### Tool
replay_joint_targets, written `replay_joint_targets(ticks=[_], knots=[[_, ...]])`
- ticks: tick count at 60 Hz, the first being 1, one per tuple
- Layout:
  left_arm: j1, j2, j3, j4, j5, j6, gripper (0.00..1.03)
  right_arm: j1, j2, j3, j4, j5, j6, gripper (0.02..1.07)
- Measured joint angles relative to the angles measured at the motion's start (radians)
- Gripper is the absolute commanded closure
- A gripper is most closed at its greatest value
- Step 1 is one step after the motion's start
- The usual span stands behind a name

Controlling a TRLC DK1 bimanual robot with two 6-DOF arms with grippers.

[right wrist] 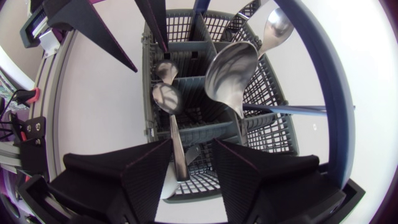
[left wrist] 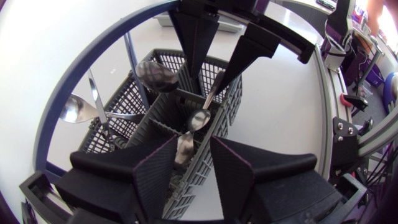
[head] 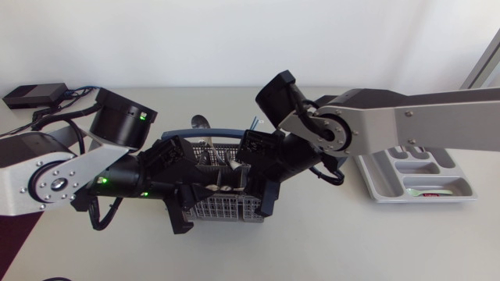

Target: Sort the cutlery from the basket into the organizer compartments.

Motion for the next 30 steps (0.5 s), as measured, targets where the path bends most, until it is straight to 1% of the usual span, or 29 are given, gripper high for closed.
replay_joint_targets(ticks=[11, 15, 19, 21, 30], knots=[[0.0, 0.0, 0.0, 0.0, 0.0, 0.0, 0.65, 0.006, 0.01, -0.002, -0.001, -0.011, 0.008, 0.82], [0.0, 0.0, 0.0, 0.0, 0.0, 0.0, 0.65, 0.007, 0.011, -0.005, -0.001, -0.015, 0.012, 0.93], [0.0, 0.0, 0.0, 0.0, 0.0, 0.0, 0.65, 0.008, 0.011, -0.008, -0.001, -0.018, 0.012, 1.0], [0.0, 0.0, 0.0, 0.0, 0.0, 0.0, 0.65, 0.008, 0.01, -0.009, 0.0, -0.019, 0.012, 1.01], [0.0, 0.0, 0.0, 0.0, 0.0, 0.0, 0.65, 0.013, -0.007, -0.027, 0.003, -0.018, 0.012, 1.01]])
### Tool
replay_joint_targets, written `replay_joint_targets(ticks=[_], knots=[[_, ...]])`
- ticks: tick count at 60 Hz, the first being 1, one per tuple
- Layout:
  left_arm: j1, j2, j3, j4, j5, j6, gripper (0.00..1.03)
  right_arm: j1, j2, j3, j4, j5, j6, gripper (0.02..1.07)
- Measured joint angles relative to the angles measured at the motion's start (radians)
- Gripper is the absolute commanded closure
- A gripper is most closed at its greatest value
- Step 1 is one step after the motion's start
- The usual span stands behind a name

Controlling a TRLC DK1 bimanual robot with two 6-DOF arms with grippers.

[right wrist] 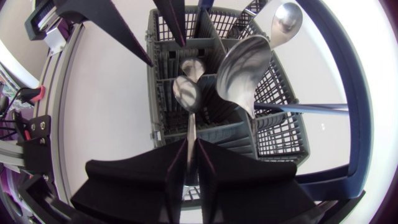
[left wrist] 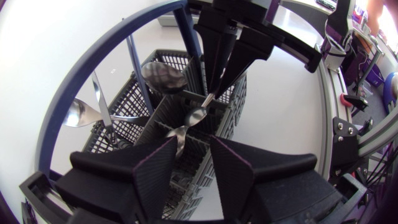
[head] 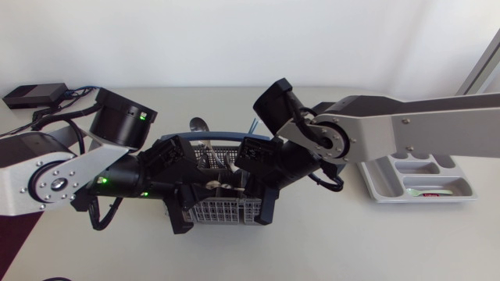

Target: Sort the cutlery from the basket into the organizer compartments.

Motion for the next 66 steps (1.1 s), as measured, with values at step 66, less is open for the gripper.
replay_joint_targets(ticks=[66], knots=[[0.014, -0.182, 0.0, -0.071, -0.005, 0.0, 0.65, 0.053, -0.492, -0.208, -0.039, 0.098, 0.025, 1.01]])
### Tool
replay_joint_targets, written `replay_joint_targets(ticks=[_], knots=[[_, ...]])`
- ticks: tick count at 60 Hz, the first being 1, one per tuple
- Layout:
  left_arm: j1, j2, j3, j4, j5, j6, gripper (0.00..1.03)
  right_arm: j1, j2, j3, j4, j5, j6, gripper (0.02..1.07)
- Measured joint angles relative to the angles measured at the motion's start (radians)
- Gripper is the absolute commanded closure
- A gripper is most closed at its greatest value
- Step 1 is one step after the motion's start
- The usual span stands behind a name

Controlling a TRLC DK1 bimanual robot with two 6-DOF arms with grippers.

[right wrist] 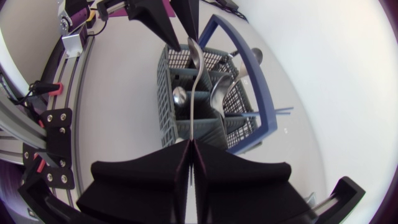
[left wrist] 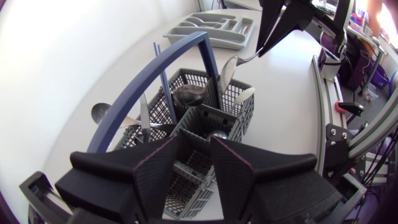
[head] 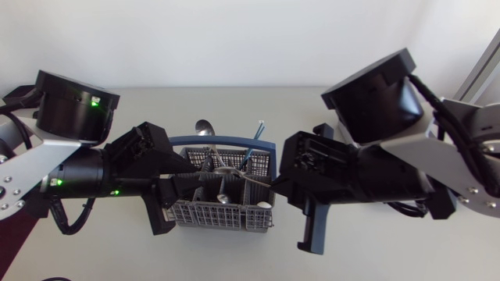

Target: Sort the cutlery from the basket into the organizer compartments.

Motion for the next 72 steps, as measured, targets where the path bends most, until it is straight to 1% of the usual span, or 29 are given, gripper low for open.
replay_joint_targets(ticks=[9, 17, 27, 38, 47, 57, 72], knots=[[0.0, 0.0, 0.0, 0.0, -0.004, 0.0, 0.65, -0.108, -0.087, -0.077, -0.066, -0.061, -0.053, 1.01], [-0.003, 0.0, 0.0, 0.0, -0.008, 0.0, 0.65, -0.254, -0.157, -0.12, -0.146, -0.141, -0.146, 1.01], [-0.016, 0.004, 0.0, 0.0, -0.017, 0.0, 0.65, -0.537, -0.19, -0.133, -0.278, -0.294, -0.348, 1.01], [-0.044, 0.022, 0.003, -0.005, -0.039, -0.001, 0.65, -0.825, -0.151, -0.144, -0.378, -0.388, -0.612, 1.01], [-0.068, 0.045, 0.017, -0.019, -0.06, -0.004, 0.65, -1.002, -0.036, -0.15, -0.396, -0.407, -0.802, 1.01], [-0.106, 0.067, 0.042, -0.024, -0.087, -0.005, 0.65, -1.166, 0.123, -0.14, -0.396, -0.41, -0.983, 1.01], [-0.167, 0.118, 0.068, -0.031, -0.124, -0.008, 0.65, -1.337, 0.36, -0.013, -0.396, -0.387, -1.187, 1.01]])
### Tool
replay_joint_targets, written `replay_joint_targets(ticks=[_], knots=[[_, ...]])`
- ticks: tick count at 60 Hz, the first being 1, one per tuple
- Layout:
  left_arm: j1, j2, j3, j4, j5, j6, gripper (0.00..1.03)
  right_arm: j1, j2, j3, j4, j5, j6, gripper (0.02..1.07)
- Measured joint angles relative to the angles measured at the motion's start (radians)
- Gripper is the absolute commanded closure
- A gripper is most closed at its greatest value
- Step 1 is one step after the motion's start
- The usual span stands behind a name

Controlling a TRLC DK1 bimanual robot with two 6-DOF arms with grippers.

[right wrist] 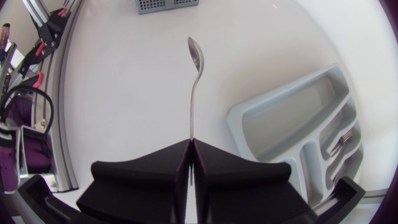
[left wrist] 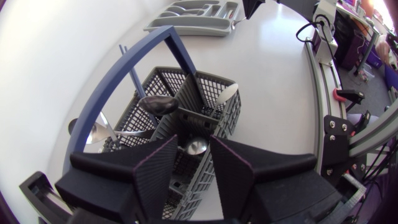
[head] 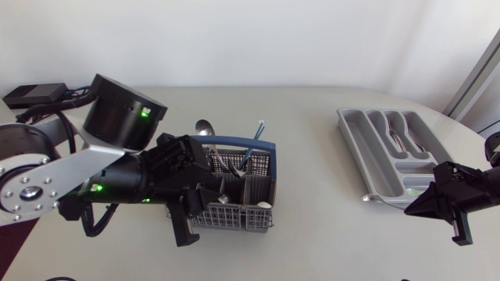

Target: Sort the cutlery from the basket into the organizer compartments.

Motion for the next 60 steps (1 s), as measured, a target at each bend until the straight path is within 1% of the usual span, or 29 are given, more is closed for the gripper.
replay_joint_targets(ticks=[10, 16, 34, 51, 60], knots=[[-0.037, 0.031, 0.029, -0.003, -0.018, 0.0, 0.65, -0.079, 0.102, 0.116, 0.0, 0.009, -0.082, 1.01], [-0.055, 0.051, 0.04, -0.003, -0.029, 0.0, 0.65, -0.11, 0.163, 0.185, 0.0, 0.034, -0.126, 1.01], [-0.077, 0.087, 0.045, -0.003, -0.04, 0.0, 0.65, -0.177, 0.336, 0.346, 0.01, 0.104, -0.221, 1.01], [-0.102, 0.117, 0.061, -0.003, -0.057, 0.0, 0.65, -0.189, 0.431, 0.452, 0.094, 0.142, -0.241, 1.01], [-0.109, 0.118, 0.061, -0.003, -0.067, 0.0, 0.65, -0.189, 0.473, 0.478, 0.134, 0.185, -0.241, 1.01]])
